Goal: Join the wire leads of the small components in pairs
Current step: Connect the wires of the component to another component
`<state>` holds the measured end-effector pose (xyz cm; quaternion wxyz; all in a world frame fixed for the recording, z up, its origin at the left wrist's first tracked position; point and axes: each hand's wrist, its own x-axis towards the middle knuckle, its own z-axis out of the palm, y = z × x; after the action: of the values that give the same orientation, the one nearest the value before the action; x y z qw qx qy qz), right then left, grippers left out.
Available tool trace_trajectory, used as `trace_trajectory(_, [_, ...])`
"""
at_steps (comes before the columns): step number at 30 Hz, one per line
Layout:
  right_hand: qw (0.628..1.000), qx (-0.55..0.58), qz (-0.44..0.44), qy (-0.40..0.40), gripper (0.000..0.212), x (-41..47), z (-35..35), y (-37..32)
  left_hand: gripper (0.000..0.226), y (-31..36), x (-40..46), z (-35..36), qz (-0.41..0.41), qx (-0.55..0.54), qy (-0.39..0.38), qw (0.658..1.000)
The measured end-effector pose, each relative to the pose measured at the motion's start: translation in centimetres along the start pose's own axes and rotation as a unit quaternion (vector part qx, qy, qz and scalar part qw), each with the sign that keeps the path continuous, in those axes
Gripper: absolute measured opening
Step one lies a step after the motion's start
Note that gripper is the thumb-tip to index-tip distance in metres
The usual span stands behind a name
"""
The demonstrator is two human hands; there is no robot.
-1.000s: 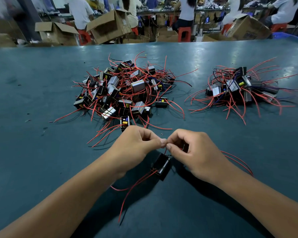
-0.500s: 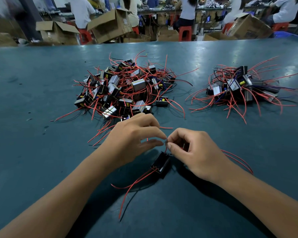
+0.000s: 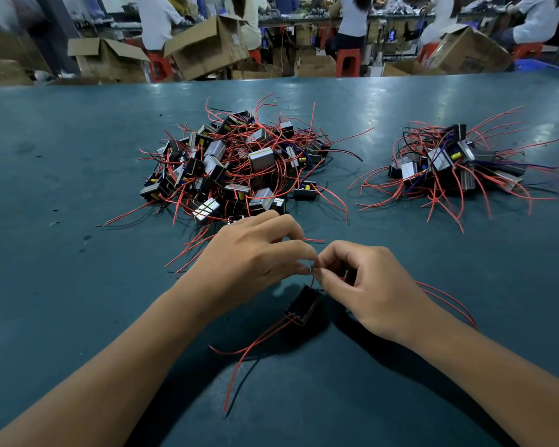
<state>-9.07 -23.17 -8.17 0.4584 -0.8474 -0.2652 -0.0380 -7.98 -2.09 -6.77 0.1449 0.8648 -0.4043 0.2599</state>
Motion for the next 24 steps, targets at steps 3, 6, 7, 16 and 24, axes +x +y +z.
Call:
trace_trajectory(3, [1.0, 0.0, 0.001, -0.002, 0.015, 0.0, -0.06, -0.08, 0.009, 0.11, 0.03, -0.13, 0.007, 0.004, -0.002, 1.0])
trace_trajectory(6, [1.0, 0.001, 0.0, -0.006, 0.017, -0.02, -0.12, -0.16, 0.011, 0.18, 0.05, -0.23, 0.014, 0.011, -0.003, 1.0])
trace_trajectory(7, [1.0, 0.001, 0.0, -0.006, 0.017, -0.04, -0.14, -0.18, 0.012, 0.21, 0.07, -0.28, 0.015, 0.012, -0.004, 1.0])
trace_trajectory(16, [1.0, -0.003, -0.001, -0.004, 0.016, 0.06, -0.18, -0.23, 0.02, 0.18, 0.09, -0.24, 0.019, 0.013, 0.0, 1.0])
trace_trajectory(24, [1.0, -0.015, 0.002, 0.013, 0.014, 0.1, -0.11, -0.07, 0.019, 0.31, -0.16, 0.48, -0.208, -0.272, -0.041, 0.939])
